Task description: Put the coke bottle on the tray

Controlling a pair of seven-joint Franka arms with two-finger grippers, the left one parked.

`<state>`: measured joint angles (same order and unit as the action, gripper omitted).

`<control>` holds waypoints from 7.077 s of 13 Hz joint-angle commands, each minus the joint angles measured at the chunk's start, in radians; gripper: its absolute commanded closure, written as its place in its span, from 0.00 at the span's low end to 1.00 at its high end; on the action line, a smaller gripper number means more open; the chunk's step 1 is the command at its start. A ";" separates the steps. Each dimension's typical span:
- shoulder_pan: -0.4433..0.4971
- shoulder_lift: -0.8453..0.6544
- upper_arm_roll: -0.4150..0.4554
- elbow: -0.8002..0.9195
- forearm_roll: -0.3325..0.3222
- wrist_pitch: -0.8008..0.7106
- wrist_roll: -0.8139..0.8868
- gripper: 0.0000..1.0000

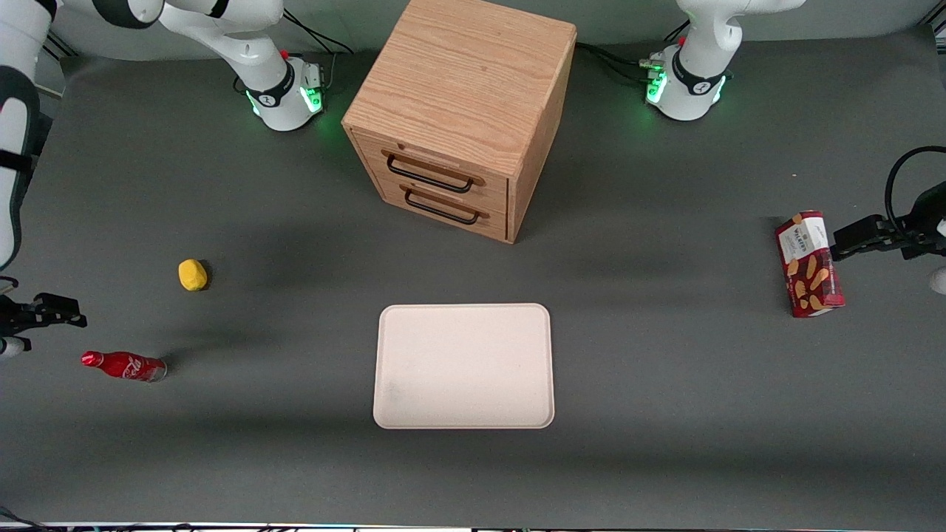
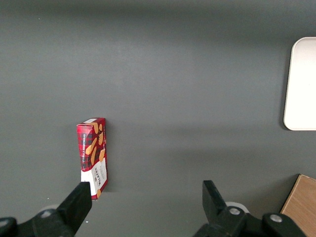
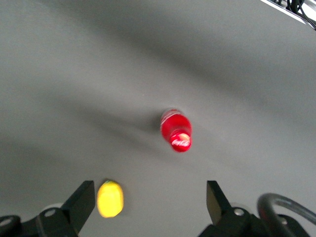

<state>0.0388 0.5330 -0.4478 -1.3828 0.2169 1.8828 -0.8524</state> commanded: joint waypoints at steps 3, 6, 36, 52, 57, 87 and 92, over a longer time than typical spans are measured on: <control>-0.005 0.157 -0.063 0.050 0.139 0.104 -0.163 0.00; -0.005 0.189 -0.063 0.048 0.185 0.113 -0.152 0.00; 0.072 0.013 0.252 0.495 -0.031 -0.430 0.603 1.00; 0.147 0.364 0.767 0.488 -0.398 0.105 1.172 1.00; 0.167 0.386 0.767 0.446 -0.419 0.105 1.175 1.00; 0.075 -0.560 0.447 -0.456 -0.194 -0.020 1.157 0.00; 0.075 -0.749 0.331 -0.541 -0.154 -0.177 1.018 0.00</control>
<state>0.1036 -0.1388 -0.0962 -1.8780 0.0381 1.7418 0.2092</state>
